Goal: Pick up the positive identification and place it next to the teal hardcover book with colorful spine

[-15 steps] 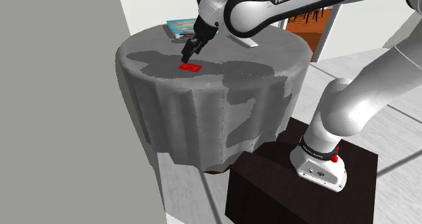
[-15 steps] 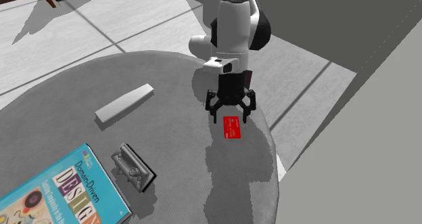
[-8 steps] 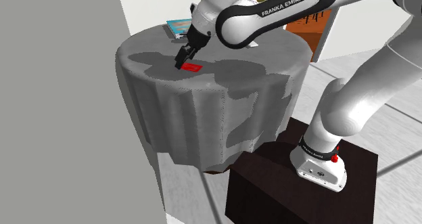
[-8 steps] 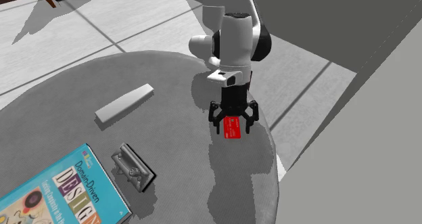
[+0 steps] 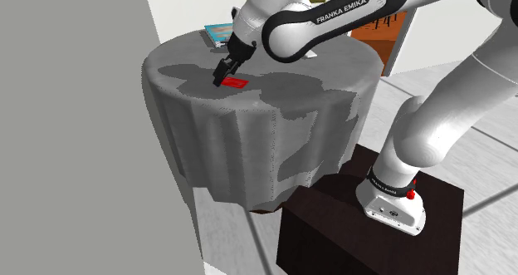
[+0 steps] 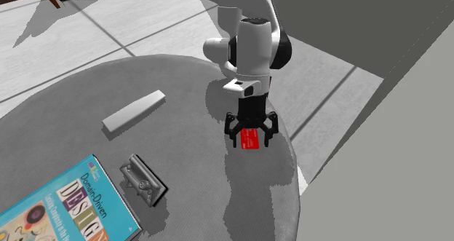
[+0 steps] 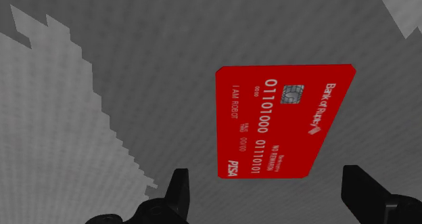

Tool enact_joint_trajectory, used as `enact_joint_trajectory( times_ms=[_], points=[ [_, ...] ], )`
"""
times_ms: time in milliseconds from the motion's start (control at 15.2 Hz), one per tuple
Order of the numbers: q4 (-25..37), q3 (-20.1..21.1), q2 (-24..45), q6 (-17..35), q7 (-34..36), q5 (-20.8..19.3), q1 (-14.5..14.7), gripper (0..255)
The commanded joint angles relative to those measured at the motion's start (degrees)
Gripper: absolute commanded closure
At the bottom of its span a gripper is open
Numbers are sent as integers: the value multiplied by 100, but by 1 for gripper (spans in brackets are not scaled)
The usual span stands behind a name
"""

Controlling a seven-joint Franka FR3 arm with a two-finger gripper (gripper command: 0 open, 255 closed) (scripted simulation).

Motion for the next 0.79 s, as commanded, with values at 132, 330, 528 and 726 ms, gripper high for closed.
enact_joint_trajectory(
  times_ms=[132,330,528,726],
  points=[
    [3,0,4,1,-1,-1,-1,255],
    [-45,-7,-20,25,-10,9,4,255],
    [-29,-9,1,29,-13,5,0,255],
    [119,-13,-42,-160,-15,12,4,255]
  ],
)
